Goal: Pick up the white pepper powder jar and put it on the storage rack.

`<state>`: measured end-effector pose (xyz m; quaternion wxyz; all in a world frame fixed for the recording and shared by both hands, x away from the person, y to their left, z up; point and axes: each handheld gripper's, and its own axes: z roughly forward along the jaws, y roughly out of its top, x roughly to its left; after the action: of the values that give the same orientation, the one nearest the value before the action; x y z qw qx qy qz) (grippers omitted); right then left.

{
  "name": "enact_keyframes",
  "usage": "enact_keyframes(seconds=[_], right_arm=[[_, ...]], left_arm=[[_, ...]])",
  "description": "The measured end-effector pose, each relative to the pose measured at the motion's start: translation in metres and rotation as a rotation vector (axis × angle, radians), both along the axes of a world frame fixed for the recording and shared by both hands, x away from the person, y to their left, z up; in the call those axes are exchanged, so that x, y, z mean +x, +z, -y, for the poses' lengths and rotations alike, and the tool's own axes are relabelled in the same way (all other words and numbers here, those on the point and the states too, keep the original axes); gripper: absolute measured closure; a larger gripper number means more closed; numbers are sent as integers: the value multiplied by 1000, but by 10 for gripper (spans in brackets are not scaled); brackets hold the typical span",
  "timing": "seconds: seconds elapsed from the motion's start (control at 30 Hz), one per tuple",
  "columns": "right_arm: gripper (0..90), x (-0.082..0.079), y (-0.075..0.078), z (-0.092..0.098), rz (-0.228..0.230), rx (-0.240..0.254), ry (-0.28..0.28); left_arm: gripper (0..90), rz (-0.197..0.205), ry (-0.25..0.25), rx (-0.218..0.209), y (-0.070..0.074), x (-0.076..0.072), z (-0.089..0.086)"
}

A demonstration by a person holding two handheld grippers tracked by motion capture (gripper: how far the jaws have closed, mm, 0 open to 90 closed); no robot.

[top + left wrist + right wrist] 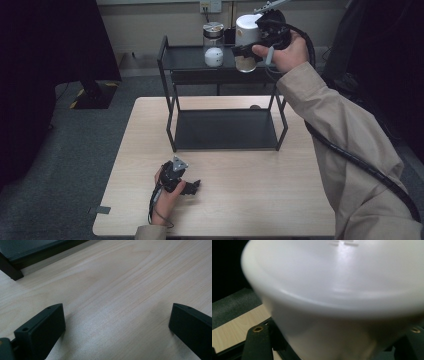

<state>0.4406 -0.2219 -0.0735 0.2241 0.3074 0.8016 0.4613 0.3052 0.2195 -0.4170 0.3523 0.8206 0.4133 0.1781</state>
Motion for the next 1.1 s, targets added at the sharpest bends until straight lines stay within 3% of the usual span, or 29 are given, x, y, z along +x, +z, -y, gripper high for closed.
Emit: enact_keyframes(seconds=[0.3,0.63,1.1], right_arm=[[304,21,-4,4,-7,21,-42],[304,43,-11,-2,-32,2,-58],[303,58,-13,-7,-48,9,-68]], left_arm=[[0,-1,1,0,0,0,0],[0,-1,1,0,0,0,0],[0,-1,6,-2,0,-1,0]])
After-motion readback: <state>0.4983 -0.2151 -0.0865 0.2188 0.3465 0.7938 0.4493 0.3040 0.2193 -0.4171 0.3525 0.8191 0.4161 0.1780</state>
